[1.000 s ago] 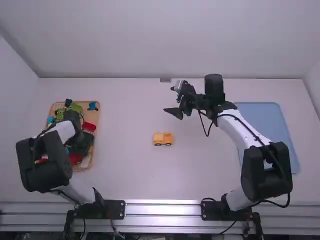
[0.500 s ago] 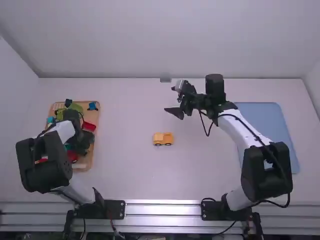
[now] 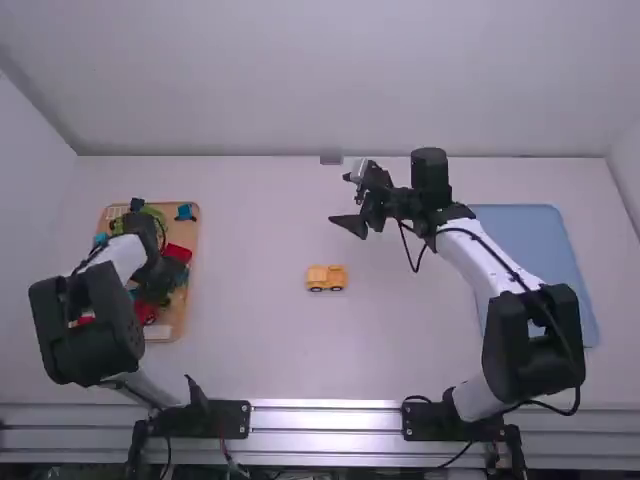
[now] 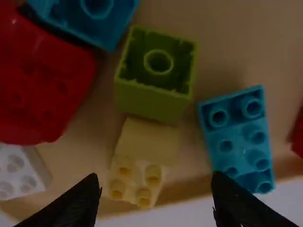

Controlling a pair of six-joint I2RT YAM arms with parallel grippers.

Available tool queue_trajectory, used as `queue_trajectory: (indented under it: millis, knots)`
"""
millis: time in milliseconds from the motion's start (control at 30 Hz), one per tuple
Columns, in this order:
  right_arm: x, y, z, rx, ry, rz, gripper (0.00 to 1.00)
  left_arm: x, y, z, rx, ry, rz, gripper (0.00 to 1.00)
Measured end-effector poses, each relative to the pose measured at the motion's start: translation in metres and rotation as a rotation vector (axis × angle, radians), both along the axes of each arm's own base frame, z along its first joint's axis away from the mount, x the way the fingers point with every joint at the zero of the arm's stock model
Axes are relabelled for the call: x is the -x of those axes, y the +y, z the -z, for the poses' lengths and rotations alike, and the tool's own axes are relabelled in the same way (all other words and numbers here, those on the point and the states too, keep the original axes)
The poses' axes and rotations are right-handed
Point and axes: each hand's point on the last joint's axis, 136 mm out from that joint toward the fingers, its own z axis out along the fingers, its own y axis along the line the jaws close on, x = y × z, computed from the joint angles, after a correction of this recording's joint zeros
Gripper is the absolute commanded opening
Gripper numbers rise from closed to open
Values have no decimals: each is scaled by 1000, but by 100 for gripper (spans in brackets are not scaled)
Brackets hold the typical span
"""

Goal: Assemble lego blocks to make yellow taxi

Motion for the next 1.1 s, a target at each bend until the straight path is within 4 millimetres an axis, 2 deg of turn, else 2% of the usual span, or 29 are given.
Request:
queue_trajectory:
  millis: [267,400,500,700,800,900,1033,1100]
  knots:
    - [0,0,0,1,-3,0,99,9,-4,12,0,15,54,61]
    - [0,0,0,0,-1,-1,99,0,0,12,-24,-13,132,60]
    - [0,0,0,0,-2,-1,99,-4,2,11,-39,-23,190,66]
    - [0,0,0,-1,0,0,99,-2,2,21,-59,-38,223,67]
    - [0,0,-1,-2,-3,1,99,2,1,26,-64,-35,231,60]
    - [0,0,-1,-1,-6,-1,99,1,3,25,-74,-39,231,38]
    - [0,0,-1,0,-7,-1,99,4,1,26,-65,-25,230,26]
    - [0,0,-1,-1,-6,-1,99,9,-1,23,-44,4,232,15]
